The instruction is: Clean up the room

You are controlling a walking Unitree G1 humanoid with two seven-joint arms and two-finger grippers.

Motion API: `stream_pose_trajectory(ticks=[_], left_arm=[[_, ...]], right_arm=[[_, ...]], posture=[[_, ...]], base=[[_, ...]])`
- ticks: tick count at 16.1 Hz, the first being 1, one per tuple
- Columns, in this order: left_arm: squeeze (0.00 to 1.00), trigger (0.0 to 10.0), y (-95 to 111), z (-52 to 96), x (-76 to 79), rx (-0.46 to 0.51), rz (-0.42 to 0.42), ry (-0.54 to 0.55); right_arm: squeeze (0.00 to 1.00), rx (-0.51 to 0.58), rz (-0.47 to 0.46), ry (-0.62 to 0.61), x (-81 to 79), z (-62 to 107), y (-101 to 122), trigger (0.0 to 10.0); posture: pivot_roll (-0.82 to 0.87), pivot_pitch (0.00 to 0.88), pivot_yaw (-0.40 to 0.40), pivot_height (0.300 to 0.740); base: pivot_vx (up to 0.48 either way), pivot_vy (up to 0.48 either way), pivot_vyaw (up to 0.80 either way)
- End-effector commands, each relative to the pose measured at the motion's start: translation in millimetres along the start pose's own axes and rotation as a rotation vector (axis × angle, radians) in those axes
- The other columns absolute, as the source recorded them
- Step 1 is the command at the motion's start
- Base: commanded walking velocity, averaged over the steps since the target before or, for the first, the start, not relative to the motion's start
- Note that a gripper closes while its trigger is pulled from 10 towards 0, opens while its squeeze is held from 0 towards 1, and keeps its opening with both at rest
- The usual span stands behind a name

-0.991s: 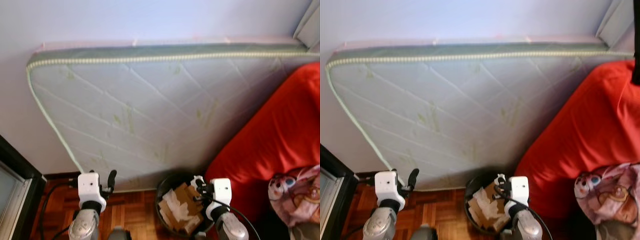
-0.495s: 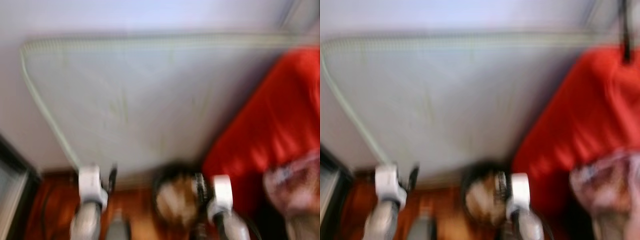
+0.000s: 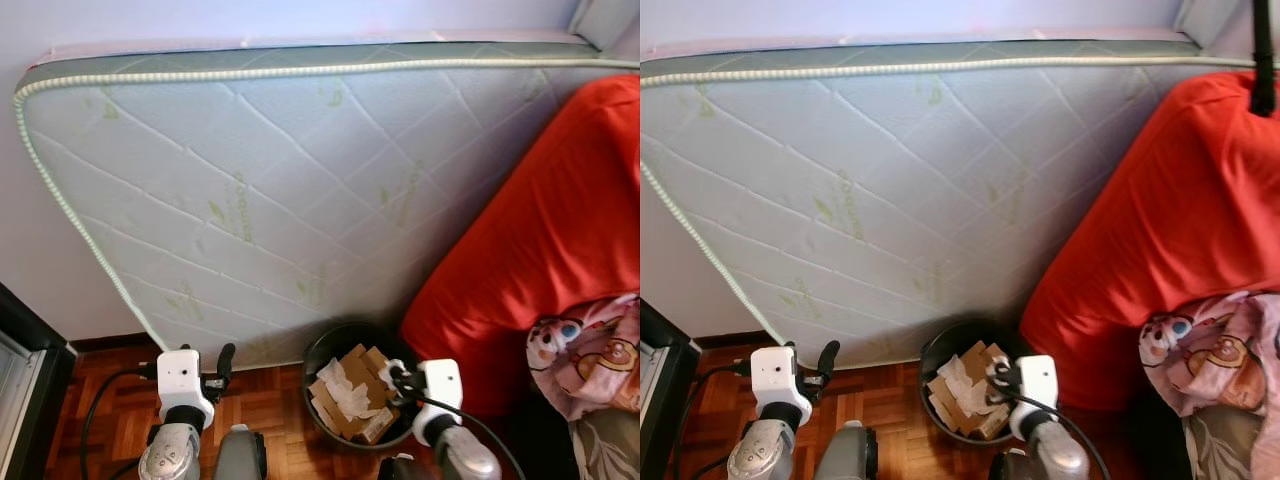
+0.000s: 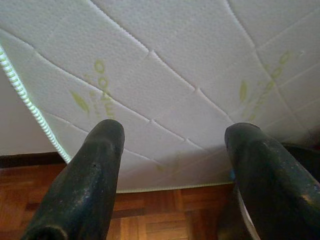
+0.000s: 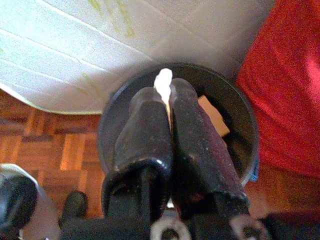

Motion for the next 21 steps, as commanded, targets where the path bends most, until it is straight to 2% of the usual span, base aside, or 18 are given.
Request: stream_pose_trajectory(ticks=[1, 3, 11, 18, 20, 21], left_arm=[[0.00, 10.0, 0, 1.7, 0.2, -0.004, -0.002, -0.006], [0.00, 10.0, -1, 2.3, 0.3, -0.008, -0.002, -0.011], [0.00, 10.0, -3, 4.0, -0.4, -0.017, 0.000, -0.011], [0.00, 10.0, -2, 9.8, 0.3, -0.019, 0.000, -0.016], [0.00, 10.0, 2, 10.5, 1.5, -0.005, -0.001, -0.024], [0.00, 10.0, 13, 8.4, 1.8, 0.025, -0.005, -0.032]], right_arm=[[0.00, -0.024, -0.022, -0.029, 11.7, 5.3, -6, 10.0], [0.00, -0.024, -0.032, -0.051, 20.3, 8.5, -6, 10.0], [0.00, -0.018, -0.025, -0.035, -3.9, -1.7, -7, 10.0], [0.00, -0.140, -0.026, -0.063, 11.9, 5.0, -25, 10.0], [0.00, -0.148, -0.025, -0.072, 11.5, -1.9, -18, 10.0], [0.00, -0.127, -0.023, -0.070, 6.1, -13.5, -2, 10.0]], posture=[[0.08, 0.134, -0.041, 0.645], [0.08, 0.132, -0.037, 0.645], [0.08, 0.144, -0.032, 0.636], [0.10, 0.176, -0.034, 0.636], [0.11, 0.208, -0.038, 0.636], [0.13, 0.242, -0.044, 0.636]], base=[[0.000, 0.000, 0.00], [0.000, 0.000, 0.00], [0.000, 0.000, 0.00], [0.000, 0.000, 0.00], [0.000, 0.000, 0.00], [0.000, 0.000, 0.00]])
Point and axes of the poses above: a point about 5 cm out from each wrist's last joint towards the gripper, its own z axis pointing back from the gripper into the wrist, its own y axis along the axis of the wrist's last joint, x = y × z, the point moved 6 cm from there along -z, pointing out of the wrist towards the gripper, and after that the axes turned 6 degrees about -z, right-handed, at the moved point
